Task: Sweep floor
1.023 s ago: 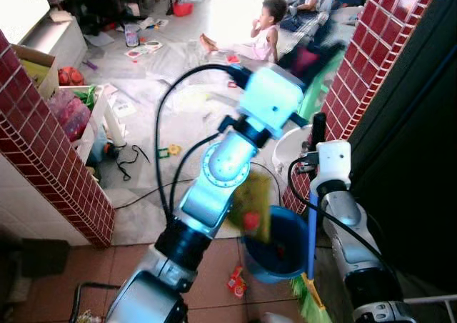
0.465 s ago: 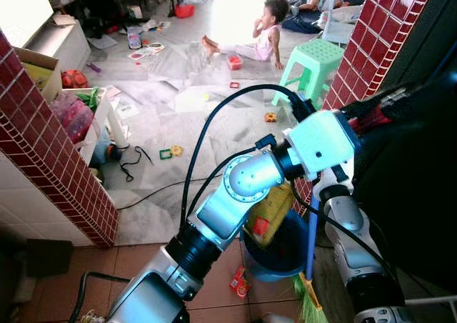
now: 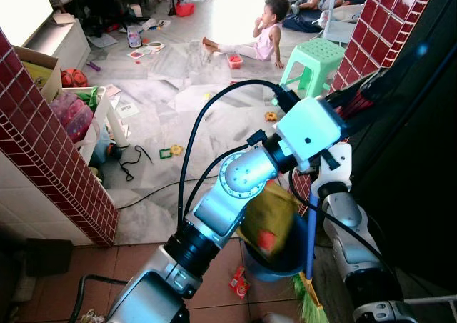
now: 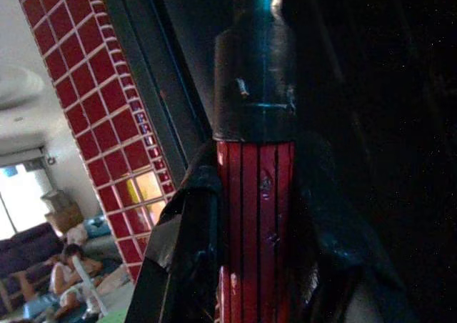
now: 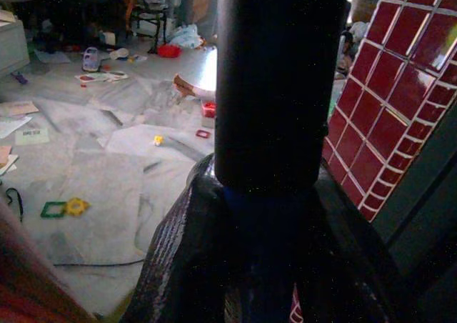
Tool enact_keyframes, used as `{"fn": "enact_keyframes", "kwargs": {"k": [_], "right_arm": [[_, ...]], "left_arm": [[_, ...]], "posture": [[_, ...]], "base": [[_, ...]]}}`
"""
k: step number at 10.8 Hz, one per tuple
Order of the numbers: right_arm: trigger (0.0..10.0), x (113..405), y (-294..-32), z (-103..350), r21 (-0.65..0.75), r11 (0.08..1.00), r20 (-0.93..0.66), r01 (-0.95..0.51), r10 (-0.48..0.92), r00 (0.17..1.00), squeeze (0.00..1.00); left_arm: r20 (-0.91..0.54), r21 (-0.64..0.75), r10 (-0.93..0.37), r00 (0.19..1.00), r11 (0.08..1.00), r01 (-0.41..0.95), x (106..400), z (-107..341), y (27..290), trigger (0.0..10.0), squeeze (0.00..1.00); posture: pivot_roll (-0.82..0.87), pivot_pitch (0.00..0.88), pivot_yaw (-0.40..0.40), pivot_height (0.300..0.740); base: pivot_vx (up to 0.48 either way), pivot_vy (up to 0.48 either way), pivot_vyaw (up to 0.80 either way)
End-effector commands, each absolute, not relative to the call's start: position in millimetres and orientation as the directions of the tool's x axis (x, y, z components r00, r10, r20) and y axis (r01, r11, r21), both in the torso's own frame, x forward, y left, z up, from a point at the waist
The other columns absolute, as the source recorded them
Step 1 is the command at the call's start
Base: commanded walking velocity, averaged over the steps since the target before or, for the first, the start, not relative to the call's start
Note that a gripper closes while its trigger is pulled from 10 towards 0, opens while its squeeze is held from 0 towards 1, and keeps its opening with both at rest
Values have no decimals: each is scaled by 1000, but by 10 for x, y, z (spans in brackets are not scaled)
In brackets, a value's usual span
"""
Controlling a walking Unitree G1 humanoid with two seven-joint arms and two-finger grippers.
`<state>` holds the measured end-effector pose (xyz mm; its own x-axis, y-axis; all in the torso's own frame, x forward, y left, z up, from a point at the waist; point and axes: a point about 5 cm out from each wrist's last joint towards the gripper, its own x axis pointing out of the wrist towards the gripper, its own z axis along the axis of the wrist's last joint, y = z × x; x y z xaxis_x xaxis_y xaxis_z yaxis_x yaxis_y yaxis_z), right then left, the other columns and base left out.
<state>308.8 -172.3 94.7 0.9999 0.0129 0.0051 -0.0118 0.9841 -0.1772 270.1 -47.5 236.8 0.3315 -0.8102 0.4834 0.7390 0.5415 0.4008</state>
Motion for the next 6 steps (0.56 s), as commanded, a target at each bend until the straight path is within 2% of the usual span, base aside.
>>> {"fn": "enact_keyframes", "kwargs": {"k": [1, 2, 4, 5, 6], "right_arm": [[10000, 3113, -1736, 956, -169, 986, 6, -7, 8, 1000, 0], [10000, 3122, -1736, 939, -171, 985, 2, -9, 9, 1000, 0], [10000, 3127, -1735, 926, -171, 985, -2, -10, 10, 1000, 0], [10000, 3126, -1735, 921, -170, 985, -3, -10, 10, 1000, 0], [10000, 3126, -1733, 918, -172, 985, -3, -12, 12, 1000, 0]], "left_arm": [[598, 458, -771, 219, 553, 696, 2565, 2722, -628, 10000, 0], [562, 520, -809, 171, 506, 688, 2506, 2683, -669, 10000, 0], [569, 491, -798, 197, 522, 697, 2530, 2708, -654, 10000, 0], [574, 320, -783, 241, 485, 814, 2541, 2689, -682, 10000, 0], [584, 308, -777, 235, 480, 821, 2523, 2676, -696, 10000, 0]], "posture": [[-8, 0, -12, 740], [-7, 0, -12, 740], [-7, 0, -12, 740], [-4, 0, -14, 740], [-8, 0, -11, 740]], "base": [[0, 0, 0], [0, 0, 0], [0, 0, 0], [0, 0, 0], [0, 0, 0]]}}
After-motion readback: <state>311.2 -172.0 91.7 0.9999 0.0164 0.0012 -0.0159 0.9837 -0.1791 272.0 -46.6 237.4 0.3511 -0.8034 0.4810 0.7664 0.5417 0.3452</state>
